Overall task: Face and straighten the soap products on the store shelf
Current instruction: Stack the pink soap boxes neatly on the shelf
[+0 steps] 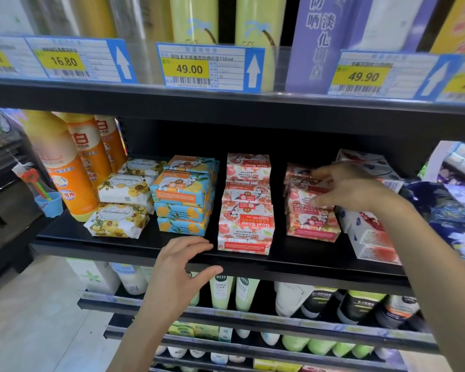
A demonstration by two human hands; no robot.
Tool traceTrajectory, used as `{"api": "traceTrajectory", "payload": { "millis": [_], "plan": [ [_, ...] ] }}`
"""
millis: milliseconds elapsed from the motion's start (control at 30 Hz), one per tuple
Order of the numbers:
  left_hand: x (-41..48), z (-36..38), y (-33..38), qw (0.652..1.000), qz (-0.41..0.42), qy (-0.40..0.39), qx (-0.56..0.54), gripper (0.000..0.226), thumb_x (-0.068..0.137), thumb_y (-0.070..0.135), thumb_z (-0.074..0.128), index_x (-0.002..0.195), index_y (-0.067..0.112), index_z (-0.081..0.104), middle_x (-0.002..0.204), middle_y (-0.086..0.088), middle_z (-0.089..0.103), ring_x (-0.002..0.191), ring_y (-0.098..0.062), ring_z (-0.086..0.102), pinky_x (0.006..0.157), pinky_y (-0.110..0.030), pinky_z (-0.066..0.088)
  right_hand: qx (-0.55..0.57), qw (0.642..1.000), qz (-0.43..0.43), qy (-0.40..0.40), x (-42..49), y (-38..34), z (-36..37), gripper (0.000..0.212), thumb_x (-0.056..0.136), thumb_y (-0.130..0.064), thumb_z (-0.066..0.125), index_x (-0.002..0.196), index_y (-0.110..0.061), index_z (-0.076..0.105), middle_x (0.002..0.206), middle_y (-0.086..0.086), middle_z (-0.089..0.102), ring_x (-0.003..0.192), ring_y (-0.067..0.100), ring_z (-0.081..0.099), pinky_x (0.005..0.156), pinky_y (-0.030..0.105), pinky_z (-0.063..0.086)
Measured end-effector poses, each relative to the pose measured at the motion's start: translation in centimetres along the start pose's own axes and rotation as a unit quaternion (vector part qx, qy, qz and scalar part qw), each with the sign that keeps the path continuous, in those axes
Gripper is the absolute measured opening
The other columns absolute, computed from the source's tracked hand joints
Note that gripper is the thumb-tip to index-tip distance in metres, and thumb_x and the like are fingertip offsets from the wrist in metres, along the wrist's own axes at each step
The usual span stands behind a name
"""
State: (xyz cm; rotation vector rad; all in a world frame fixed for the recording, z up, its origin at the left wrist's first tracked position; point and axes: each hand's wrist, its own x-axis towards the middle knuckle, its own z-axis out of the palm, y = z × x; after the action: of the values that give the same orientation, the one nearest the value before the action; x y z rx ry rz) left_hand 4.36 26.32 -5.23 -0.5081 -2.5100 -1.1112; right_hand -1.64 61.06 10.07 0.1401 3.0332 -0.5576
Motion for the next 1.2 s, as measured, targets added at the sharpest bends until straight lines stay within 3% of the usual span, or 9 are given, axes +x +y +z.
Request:
{"api": "traceTrajectory", "payload": {
  "millis": [167,333,433,667,833,933,1067,1200],
  "plan": [
    [-0.1,0.0,0.1,1.0,0.004,0.003,0.005,0.048,0.076,0.059,0.072,0.118,0.035,0.073,0.122,0.033,0.056,0.124,0.012,0.044,0.103,-0.013,0.031,-0.048,0.999,0.005,0.004,-0.7,-0.2,1.4,0.09,0.088,-0.034,0.079,0.161,-0.02,0.028,0.163,0.007,0.034,0.147,0.027,0.037,0.115,0.035,0.035],
    [-0.1,-0.1,0.2,1.0,0.001,0.005,0.002,0.049,0.075,0.061,0.07,0.117,0.035,0.073,0.121,0.033,0.057,0.124,0.01,0.045,0.102,-0.014,0.032,-0.048,0.999,0.015,0.005,-0.7,-0.4,1.6,0.09,0.086,-0.042,0.079,0.159,-0.018,0.032,0.165,0.01,0.028,0.152,0.029,0.026,0.12,0.039,0.031],
    [-0.1,-0.1,0.3,1.0,0.0,0.005,0.001,0.049,0.075,0.06,0.071,0.117,0.035,0.073,0.121,0.034,0.056,0.124,0.011,0.043,0.102,-0.014,0.032,-0.037,0.999,0.017,0.006,-0.8,-0.1,1.7,0.088,0.084,-0.047,0.08,0.157,-0.021,0.037,0.163,0.007,0.032,0.149,0.027,0.032,0.117,0.039,0.036],
    [-0.1,0.0,0.3,1.0,0.003,0.009,-0.002,0.05,0.075,0.059,0.071,0.117,0.033,0.074,0.121,0.034,0.056,0.123,0.011,0.044,0.105,-0.016,0.032,0.033,0.997,0.013,0.062,-2.4,-1.0,2.2,0.076,0.09,-0.038,0.077,0.153,-0.018,0.041,0.156,0.006,0.044,0.139,0.027,0.046,0.104,0.034,0.041],
    [-0.1,0.0,0.3,1.0,0.003,0.007,0.001,0.051,0.075,0.06,0.071,0.118,0.032,0.074,0.121,0.032,0.057,0.122,0.012,0.045,0.105,-0.017,0.032,0.054,0.992,-0.06,0.099,-4.5,-4.0,1.3,0.073,0.088,-0.039,0.078,0.151,-0.024,0.044,0.146,0.0,0.049,0.125,0.017,0.052,0.094,0.025,0.038],
    [-0.1,-0.1,0.3,1.0,-0.003,0.005,0.003,0.051,0.075,0.059,0.072,0.119,0.032,0.074,0.121,0.03,0.058,0.12,0.01,0.045,0.105,-0.014,0.03,0.043,0.989,-0.107,0.087,-4.3,-6.5,1.7,0.074,0.087,-0.04,0.078,0.151,-0.024,0.045,0.143,-0.003,0.048,0.132,0.018,0.049,0.103,0.027,0.039],
    [-0.2,-0.1,0.4,1.0,-0.006,0.006,0.004,0.05,0.076,0.058,0.072,0.119,0.033,0.073,0.121,0.032,0.057,0.123,0.012,0.043,0.102,-0.008,0.029,0.042,0.987,-0.135,0.073,-3.0,-9.2,3.7,0.075,0.088,-0.037,0.078,0.153,-0.022,0.043,0.148,0.0,0.045,0.139,0.025,0.042,0.116,0.047,0.039],
    [-0.2,0.0,0.3,1.0,-0.014,0.004,-0.003,0.05,0.076,0.057,0.073,0.12,0.033,0.073,0.122,0.03,0.058,0.125,0.009,0.044,0.106,-0.013,0.03,0.04,0.984,-0.155,0.073,-2.1,-10.5,4.9,0.076,0.092,-0.034,0.074,0.158,-0.022,0.036,0.159,0.0,0.035,0.15,0.024,0.025,0.122,0.048,0.031]
  ]
}}
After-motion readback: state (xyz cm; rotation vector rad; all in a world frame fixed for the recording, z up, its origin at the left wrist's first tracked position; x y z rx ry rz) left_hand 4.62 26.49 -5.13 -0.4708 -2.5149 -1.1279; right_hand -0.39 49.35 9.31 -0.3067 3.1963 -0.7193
